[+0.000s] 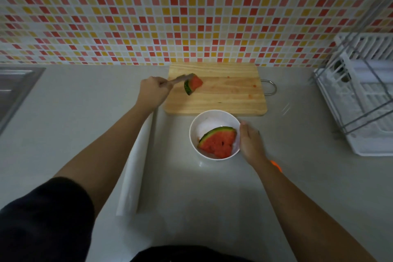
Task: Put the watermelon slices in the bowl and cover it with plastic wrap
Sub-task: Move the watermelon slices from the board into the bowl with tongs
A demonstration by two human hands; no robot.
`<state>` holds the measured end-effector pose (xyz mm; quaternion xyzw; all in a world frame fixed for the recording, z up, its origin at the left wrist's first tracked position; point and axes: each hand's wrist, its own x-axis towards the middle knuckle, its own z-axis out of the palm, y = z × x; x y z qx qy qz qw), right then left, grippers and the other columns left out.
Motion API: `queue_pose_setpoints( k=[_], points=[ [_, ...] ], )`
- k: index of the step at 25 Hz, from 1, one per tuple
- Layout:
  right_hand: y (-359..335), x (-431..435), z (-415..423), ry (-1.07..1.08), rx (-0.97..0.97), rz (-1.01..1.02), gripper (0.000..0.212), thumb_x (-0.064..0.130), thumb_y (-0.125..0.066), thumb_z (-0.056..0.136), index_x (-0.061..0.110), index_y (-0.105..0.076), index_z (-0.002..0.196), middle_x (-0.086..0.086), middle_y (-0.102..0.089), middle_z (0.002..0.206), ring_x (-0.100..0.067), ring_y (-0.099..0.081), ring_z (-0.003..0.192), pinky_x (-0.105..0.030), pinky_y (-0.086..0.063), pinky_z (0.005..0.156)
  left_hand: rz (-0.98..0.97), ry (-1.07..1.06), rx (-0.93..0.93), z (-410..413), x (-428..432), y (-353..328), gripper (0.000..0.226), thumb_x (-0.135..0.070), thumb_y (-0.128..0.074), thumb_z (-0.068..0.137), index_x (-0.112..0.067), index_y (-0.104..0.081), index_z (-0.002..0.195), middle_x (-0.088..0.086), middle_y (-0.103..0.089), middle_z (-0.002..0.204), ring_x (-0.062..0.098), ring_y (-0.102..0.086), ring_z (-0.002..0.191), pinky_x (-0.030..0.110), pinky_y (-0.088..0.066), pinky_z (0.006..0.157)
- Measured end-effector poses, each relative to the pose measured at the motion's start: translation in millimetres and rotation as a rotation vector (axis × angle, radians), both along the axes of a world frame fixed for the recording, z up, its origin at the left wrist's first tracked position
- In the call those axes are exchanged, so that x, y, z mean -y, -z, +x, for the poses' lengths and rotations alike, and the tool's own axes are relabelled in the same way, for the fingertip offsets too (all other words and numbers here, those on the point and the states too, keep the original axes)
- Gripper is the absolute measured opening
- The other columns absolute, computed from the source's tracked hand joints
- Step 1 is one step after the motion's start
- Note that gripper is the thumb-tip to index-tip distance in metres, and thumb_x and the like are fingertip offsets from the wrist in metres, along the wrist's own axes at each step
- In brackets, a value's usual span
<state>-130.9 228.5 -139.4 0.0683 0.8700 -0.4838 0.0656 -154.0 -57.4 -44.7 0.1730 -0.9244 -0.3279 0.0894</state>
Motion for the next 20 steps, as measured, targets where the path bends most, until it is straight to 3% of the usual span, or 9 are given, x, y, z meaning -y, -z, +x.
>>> queue_pose_setpoints(
  k=[1, 3, 6, 8, 11, 16, 20],
  points=[
    [1.5, -1.9, 2.3, 0.001, -0.019, -0.010, 0.055, 0.046, -0.026, 0.091, 0.020, -0.054, 0.053, 0.010, -0.056, 0.050, 0.001, -0.054, 0.057, -0.028, -0.035, 0.062, -0.016, -0.066, 0.030, -5.3, -1.8, 5.2, 0.034, -0.025, -0.057, 0.088, -0.003, -0.063, 0.063, 0.010, -0.054, 0.057, 0.023, -0.053, 0.064, 0.028, -0.035, 0.062],
    [4.6, -3.5, 4.3, -0.006, -0.041, -0.010, 0.055, 0.041, -0.027, 0.094, 0.019, -0.053, 0.051, 0.008, -0.056, 0.048, 0.001, -0.054, 0.056, -0.028, -0.034, 0.062, 0.020, -0.138, 0.107, -13.1, -7.9, 16.3, 0.037, -0.026, -0.056, 0.087, -0.005, -0.057, 0.057, 0.008, -0.049, 0.053, 0.024, -0.050, 0.061, 0.029, -0.035, 0.061],
    [5.4, -2.1, 3.6, -0.001, -0.029, -0.019, 0.053, 0.041, -0.028, 0.094, 0.019, -0.053, 0.053, 0.008, -0.058, 0.055, -0.015, -0.058, 0.063, -0.030, -0.038, 0.068, 0.087, -0.143, 0.137, -21.3, -18.5, 27.4, 0.027, -0.026, -0.057, 0.086, -0.005, -0.073, 0.083, 0.013, -0.061, 0.072, 0.024, -0.055, 0.074, 0.027, -0.037, 0.067],
    [6.8, -2.4, 2.7, 0.002, -0.037, -0.019, 0.052, 0.041, -0.028, 0.093, 0.018, -0.052, 0.053, 0.007, -0.058, 0.056, -0.017, -0.057, 0.063, -0.031, -0.038, 0.069, 0.062, -0.122, 0.118, -23.5, -24.2, 28.9, 0.027, -0.025, -0.056, 0.086, -0.006, -0.074, 0.094, 0.011, -0.063, 0.077, 0.026, -0.058, 0.078, 0.027, -0.038, 0.067],
    [6.9, -3.6, 2.8, -0.015, -0.050, -0.023, 0.050, 0.042, -0.027, 0.092, 0.020, -0.053, 0.055, 0.007, -0.058, 0.060, -0.021, -0.058, 0.067, -0.031, -0.039, 0.070, 0.006, -0.083, 0.121, -24.6, -23.5, 28.3, 0.028, -0.021, -0.054, 0.087, -0.005, -0.074, 0.097, 0.017, -0.069, 0.081, 0.033, -0.064, 0.083, 0.031, -0.042, 0.067],
    [6.4, -3.8, 2.2, -0.023, -0.046, -0.025, 0.048, 0.041, -0.028, 0.094, 0.022, -0.054, 0.058, 0.000, -0.061, 0.067, -0.025, -0.060, 0.075, -0.031, -0.040, 0.073, -0.153, -0.029, 0.056, -23.3, -25.1, 23.2, 0.030, -0.018, -0.048, 0.092, 0.000, -0.071, 0.099, 0.023, -0.069, 0.086, 0.031, -0.056, 0.073, 0.031, -0.041, 0.065],
    [6.2, -4.2, 3.8, -0.008, -0.038, -0.031, 0.049, 0.041, -0.029, 0.093, 0.019, -0.053, 0.056, 0.006, -0.059, 0.060, -0.012, -0.058, 0.065, -0.030, -0.037, 0.069, -0.051, -0.064, -0.007, -19.3, -21.7, 27.7, 0.029, -0.019, -0.052, 0.092, -0.001, -0.073, 0.098, 0.021, -0.070, 0.084, 0.034, -0.062, 0.081, 0.031, -0.041, 0.069]
  ],
)
